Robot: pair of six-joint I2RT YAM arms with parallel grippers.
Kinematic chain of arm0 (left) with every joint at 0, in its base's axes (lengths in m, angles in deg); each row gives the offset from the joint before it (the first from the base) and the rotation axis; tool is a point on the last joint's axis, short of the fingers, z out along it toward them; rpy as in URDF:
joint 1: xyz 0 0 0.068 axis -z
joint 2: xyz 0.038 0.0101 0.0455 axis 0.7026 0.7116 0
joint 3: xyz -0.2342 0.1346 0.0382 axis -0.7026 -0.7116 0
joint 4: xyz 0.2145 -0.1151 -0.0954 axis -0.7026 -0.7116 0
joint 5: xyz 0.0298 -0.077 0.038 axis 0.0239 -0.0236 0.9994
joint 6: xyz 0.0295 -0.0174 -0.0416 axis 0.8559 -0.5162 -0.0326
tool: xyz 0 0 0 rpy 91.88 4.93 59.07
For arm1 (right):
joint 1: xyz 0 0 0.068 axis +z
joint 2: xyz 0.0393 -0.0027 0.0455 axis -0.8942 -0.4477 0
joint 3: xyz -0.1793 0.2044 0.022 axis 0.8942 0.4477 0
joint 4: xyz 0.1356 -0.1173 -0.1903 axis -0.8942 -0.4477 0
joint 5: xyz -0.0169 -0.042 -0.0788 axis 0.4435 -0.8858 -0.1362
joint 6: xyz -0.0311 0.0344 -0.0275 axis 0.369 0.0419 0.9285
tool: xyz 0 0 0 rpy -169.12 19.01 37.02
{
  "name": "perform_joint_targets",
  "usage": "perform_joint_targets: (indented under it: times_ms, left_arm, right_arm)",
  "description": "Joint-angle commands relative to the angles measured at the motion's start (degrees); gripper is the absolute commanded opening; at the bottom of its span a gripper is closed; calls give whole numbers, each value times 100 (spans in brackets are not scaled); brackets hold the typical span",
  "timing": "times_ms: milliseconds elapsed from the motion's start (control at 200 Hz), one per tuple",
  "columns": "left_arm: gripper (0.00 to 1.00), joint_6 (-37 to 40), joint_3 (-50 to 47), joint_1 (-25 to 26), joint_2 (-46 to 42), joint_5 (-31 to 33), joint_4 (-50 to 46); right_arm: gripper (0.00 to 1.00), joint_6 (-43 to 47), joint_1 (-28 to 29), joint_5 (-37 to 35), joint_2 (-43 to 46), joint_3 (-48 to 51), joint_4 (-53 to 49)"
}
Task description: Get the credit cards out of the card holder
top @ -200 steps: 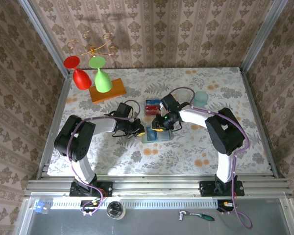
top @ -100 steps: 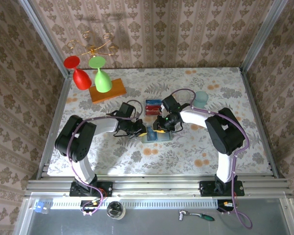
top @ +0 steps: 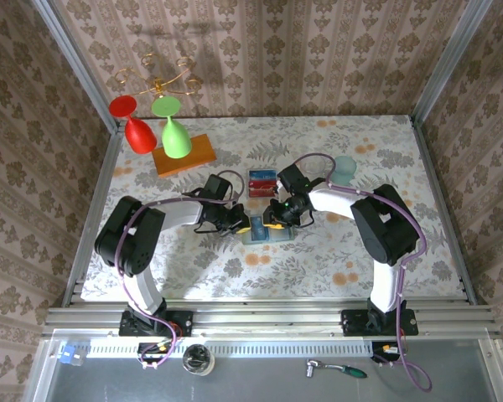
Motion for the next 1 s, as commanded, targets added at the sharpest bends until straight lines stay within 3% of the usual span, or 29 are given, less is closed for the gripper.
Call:
perform_joint_targets:
  times_ms: [0,995]
  left_arm:
    - [0,158,128,1,173,86,-188]
    - [0,215,113,-56,328,96,-346]
  right_arm:
    - [27,-51,-28,170,-13,93,3]
    - [27,-99,-60,195,-282,51,14]
